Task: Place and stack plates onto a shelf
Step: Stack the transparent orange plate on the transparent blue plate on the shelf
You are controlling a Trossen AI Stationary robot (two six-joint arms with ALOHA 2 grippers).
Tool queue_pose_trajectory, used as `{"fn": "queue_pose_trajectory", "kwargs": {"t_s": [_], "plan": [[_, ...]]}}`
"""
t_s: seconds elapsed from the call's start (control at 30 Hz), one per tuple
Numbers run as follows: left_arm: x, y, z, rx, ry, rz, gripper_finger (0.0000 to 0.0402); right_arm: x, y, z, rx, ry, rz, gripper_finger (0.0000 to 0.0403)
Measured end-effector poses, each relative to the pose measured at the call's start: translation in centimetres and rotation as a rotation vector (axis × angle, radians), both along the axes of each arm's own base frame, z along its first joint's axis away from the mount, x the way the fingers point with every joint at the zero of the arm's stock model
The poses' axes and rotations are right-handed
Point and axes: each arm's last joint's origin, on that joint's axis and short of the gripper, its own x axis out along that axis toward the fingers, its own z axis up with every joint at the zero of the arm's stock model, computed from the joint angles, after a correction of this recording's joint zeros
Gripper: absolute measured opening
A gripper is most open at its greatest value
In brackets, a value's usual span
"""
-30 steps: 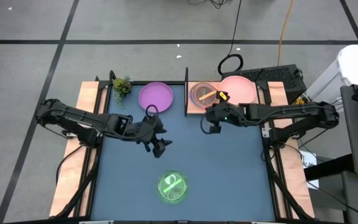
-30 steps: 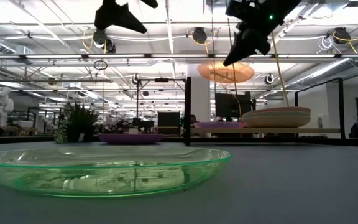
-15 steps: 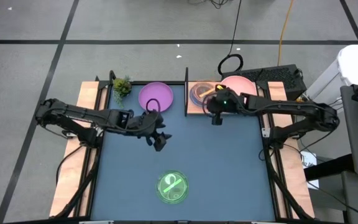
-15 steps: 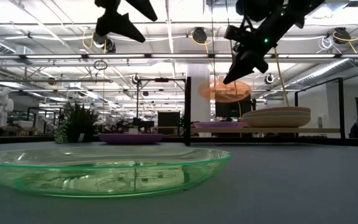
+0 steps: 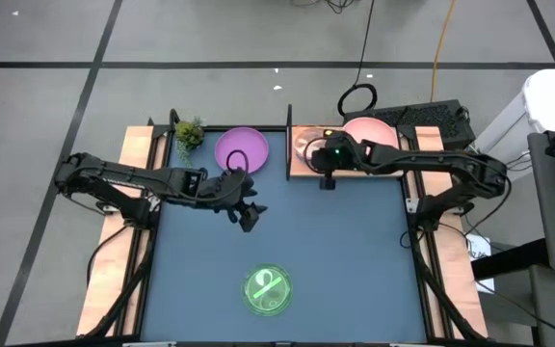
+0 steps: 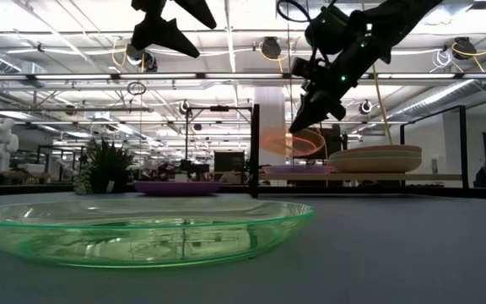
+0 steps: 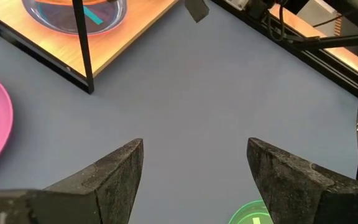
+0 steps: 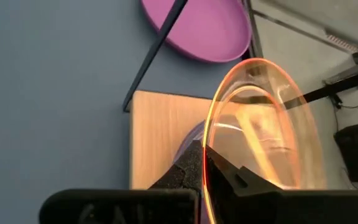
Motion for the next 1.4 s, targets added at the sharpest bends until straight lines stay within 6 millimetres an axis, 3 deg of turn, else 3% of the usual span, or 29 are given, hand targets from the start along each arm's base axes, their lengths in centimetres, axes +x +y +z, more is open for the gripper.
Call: {"fn": "queue_pose_trajectory", "kwargs": {"t_s": [0.2, 0.47, 1.0, 1.4], "plan": [[0.0, 0.0, 0.0, -0.001, 0.0, 0.001, 0.0289, 0.5, -0.2, -1.2, 0.029, 0.035, 0.017, 0.0], [0.0, 0.0, 0.0, -0.001, 0.001, 0.002, 0.0289, 0.6, -0.2, -1.5, 0.025, 0.046, 0.02, 0.0], [0.0, 0.0, 0.0, 0.001, 0.001, 0.0, 0.0289, -0.5, -1.2, -2.5, 0.037, 0.078, -0.023, 0.0001], [0.0, 0.0, 0.0, 0.004, 0.002, -0.003, 0.0289, -0.6, -1.3, -2.5, 0.019, 0.087, -0.05, 0.0059]]}}
